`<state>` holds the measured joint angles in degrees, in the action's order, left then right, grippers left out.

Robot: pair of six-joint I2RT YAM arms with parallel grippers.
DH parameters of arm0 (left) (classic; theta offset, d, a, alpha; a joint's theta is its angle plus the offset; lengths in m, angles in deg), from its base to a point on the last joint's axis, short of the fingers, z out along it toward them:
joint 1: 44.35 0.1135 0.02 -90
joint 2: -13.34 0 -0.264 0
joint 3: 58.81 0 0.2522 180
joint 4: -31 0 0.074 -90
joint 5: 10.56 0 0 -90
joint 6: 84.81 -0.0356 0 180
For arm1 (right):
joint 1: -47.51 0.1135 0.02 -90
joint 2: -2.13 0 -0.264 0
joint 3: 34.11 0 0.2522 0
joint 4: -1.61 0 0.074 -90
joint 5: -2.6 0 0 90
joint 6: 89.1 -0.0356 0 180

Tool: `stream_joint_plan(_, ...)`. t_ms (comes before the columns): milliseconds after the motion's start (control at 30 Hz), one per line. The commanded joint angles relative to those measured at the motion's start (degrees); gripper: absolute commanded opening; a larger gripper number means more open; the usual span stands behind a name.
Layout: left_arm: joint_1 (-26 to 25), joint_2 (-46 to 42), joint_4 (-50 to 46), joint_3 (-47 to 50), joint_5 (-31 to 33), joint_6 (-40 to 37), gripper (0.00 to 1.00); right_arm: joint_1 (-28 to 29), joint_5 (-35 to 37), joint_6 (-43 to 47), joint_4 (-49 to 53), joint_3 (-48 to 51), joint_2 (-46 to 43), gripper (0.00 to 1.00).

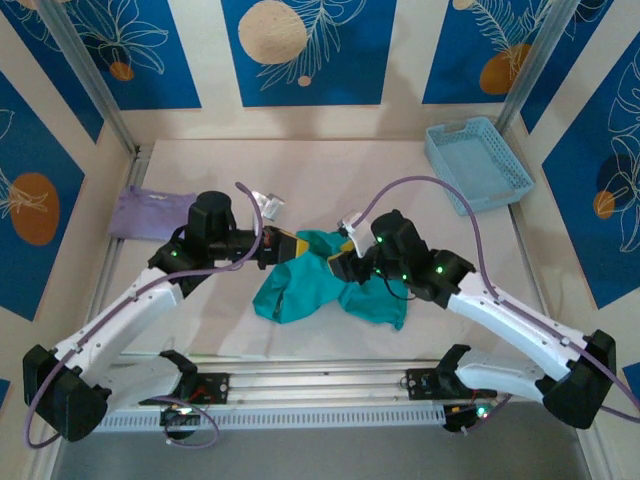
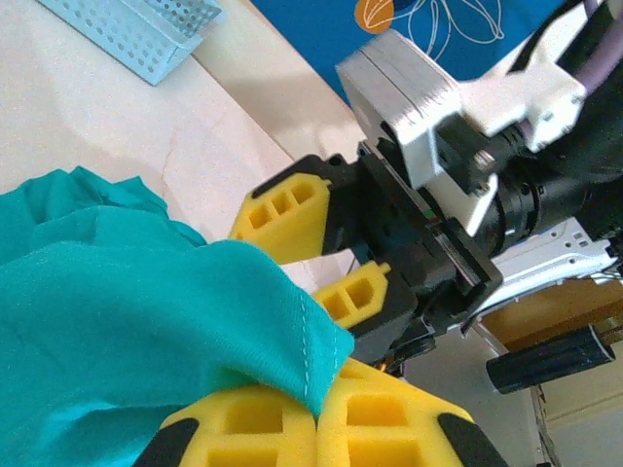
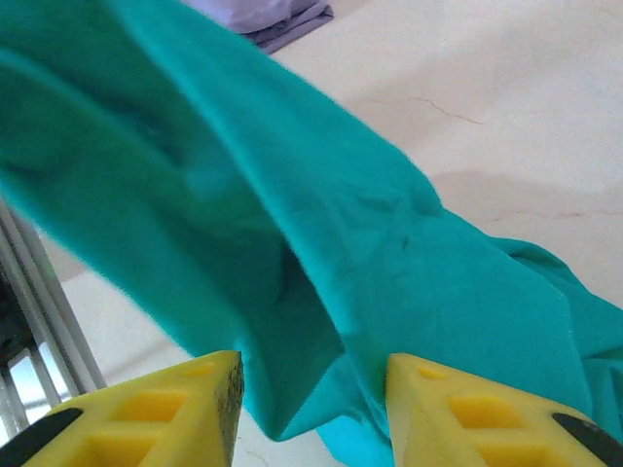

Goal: Fold the inside-out t-shirt

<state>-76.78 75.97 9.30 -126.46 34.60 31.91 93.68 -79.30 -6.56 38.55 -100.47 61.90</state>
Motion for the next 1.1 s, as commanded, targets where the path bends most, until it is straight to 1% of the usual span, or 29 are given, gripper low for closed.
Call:
stream_joint_plan(0, 0.6, 0.1, 2.0, 0.3, -2.1, 0.7, 0.0, 1.0, 2.9, 0.8, -3.8, 1.2, 0.9, 0.38)
stream_joint_plan(100, 0.7, 0.1, 2.0, 0.2, -2.1, 0.8, 0.0, 1.6, 5.3, 1.3, -4.3, 0.3, 3.6, 0.38)
stream_joint_plan(200, 0.6, -0.1, 2.2, 0.5, -2.1, 0.9, 0.0, 1.9, 7.4, 1.8, -5.2, -0.6, 6.9, 0.4)
stream_joint_plan(400, 0.7, -0.5, 1.5, 0.8, -1.7, 0.3, 0.0, 1.9, 15.7, 1.8, -7.3, -2.1, 11.0, 0.4)
stream_joint_plan(467, 0.7, -0.6, 1.6, 0.9, -1.7, 0.3, 0.0, 1.3, 15.4, 1.6, -8.3, -2.0, 11.4, 0.4)
stream_joint_plan(567, 0.7, -0.7, 1.9, 1.2, -1.4, 0.4, 0.0, 0.2, 12.6, 1.2, -10.4, -1.9, 12.7, 0.39)
stream_joint_plan(600, 0.7, -0.8, 2.1, 1.4, -1.1, 0.5, 0.0, -0.3, 10.8, 1.0, -10.8, -2.0, 13.4, 0.34)
stream_joint_plan(633, 0.8, -0.8, 2.3, 1.5, -0.8, 0.5, 0.0, -0.8, 8.3, 0.9, -11.0, -2.3, 13.8, 0.23)
stream_joint_plan(667, 0.9, -0.9, 2.3, 1.6, 0.4, 0.6, 0.0, -1.6, 4.4, 1.0, -10.9, -2.7, 14.0, 0.1)
stream_joint_plan(700, 1.1, -1.2, 2.1, 1.8, 1.9, 0.6, 0.0, -2.3, -0.6, 1.2, -10.7, -2.9, 13.5, 0.01)
stream_joint_plan(733, 1.2, -1.3, 1.9, 1.9, 3.8, 0.6, 0.0, -3.0, -5.3, 1.4, -10.6, -2.7, 12.4, 0.0)
stream_joint_plan(800, 1.4, -1.2, 0.3, 1.8, 9.5, 0.0, 0.0, -5.4, -19.5, 0.9, -11.2, -1.1, 8.8, 0.0)
stream_joint_plan(900, 1.6, -0.4, -1.5, 1.3, 16.8, -1.4, 0.0, -10.8, -36.8, -4.8, -17.8, 3.3, 3.4, 0.0)
stream_joint_plan(1000, 1.8, 0.5, -2.2, 1.1, 21.9, -2.1, 0.0, -14.5, -46.0, -9.6, -24.4, 6.6, 0.9, 0.0)
stream_joint_plan(1067, 1.8, 1.3, -3.6, 0.3, 24.9, -3.0, 0.0, -15.5, -48.5, -10.6, -26.2, 7.3, 0.6, 0.0)
